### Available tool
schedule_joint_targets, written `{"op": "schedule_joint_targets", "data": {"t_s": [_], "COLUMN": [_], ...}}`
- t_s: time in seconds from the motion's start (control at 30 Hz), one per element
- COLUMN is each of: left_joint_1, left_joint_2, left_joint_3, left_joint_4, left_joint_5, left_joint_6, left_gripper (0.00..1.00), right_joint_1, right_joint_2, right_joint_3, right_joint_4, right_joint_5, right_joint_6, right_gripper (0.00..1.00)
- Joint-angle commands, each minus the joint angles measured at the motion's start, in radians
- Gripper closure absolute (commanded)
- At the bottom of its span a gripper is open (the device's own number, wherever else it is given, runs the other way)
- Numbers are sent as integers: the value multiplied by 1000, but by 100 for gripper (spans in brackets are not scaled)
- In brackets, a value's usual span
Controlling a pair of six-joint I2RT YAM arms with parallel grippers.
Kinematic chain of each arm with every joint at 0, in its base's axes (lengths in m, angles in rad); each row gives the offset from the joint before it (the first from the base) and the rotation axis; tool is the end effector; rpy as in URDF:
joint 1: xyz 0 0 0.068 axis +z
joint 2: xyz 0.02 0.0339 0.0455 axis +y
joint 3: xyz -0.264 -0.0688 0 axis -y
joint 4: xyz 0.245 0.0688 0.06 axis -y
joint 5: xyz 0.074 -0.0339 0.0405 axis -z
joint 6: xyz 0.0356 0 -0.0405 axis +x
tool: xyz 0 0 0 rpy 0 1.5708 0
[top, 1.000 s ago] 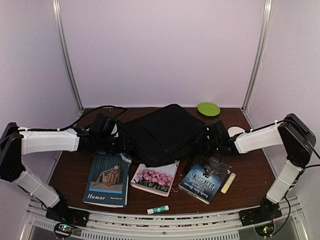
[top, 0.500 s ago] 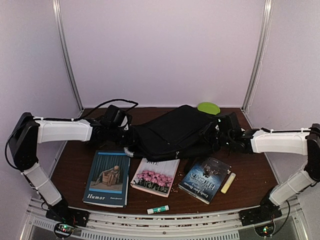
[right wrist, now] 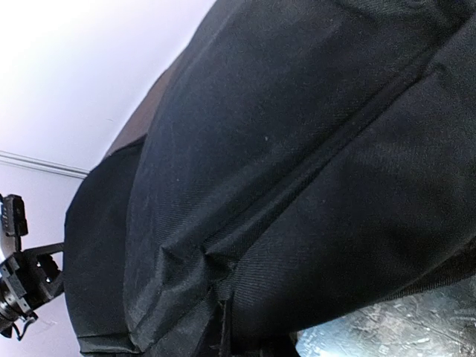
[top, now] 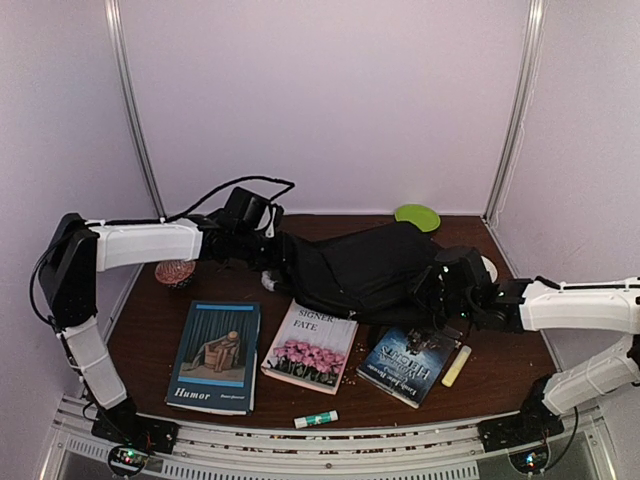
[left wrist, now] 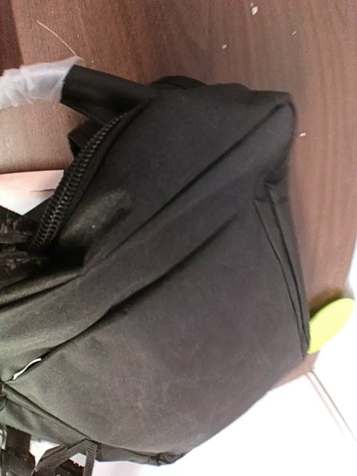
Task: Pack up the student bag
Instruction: Adjust the student bag at the center of the board.
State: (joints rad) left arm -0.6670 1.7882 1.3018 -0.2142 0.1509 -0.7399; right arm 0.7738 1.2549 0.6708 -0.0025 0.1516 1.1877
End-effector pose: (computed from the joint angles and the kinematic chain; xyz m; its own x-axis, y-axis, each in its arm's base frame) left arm 0.3149 -0.2548 0.2394 -0.8473 -0.1812 -0.4992 0.1769 0.7900 -0.5870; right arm 0.1943 0.1823 0.2189 -0.7053 0.5927 -0.3888 0.1426 0.6559 0.7412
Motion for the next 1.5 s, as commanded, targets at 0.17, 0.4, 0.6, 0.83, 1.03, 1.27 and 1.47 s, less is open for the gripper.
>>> {"op": "schedule_joint_targets", "data": {"t_s": [0.17,0.4,0.6,0.83,1.03,1.27,1.47], "left_joint_1": [-16,-17,-27,-92,-118,-117,-107], "left_joint_2": [18,-126,-322,-489,-443,-302,-188], "left_joint_3": [31,-63,-202,-362,-394,-307,-281], "left_joint_4": [98,27,-42,-58,84,119,206], "left_joint_5": [-33,-123,-197,-274,-177,-132,-54], "left_joint_6": [138,165,126,31,-44,-31,-46], "left_gripper": [80,31,18,18,23,25,29], "right_joint_1": [145,156,140,-116,-293,-355,-355], "right_joint_2": [36,-29,-132,-156,-24,148,208], "right_joint_3": [-35,48,128,186,213,283,282], "right_joint_4": [22,-179,-436,-519,-384,-376,-426], "right_joint_5": [-51,-32,37,75,33,-24,-32], "right_joint_6": [-20,-154,-338,-522,-558,-579,-595], "right_gripper": [85,31,21,16,16,20,37]}}
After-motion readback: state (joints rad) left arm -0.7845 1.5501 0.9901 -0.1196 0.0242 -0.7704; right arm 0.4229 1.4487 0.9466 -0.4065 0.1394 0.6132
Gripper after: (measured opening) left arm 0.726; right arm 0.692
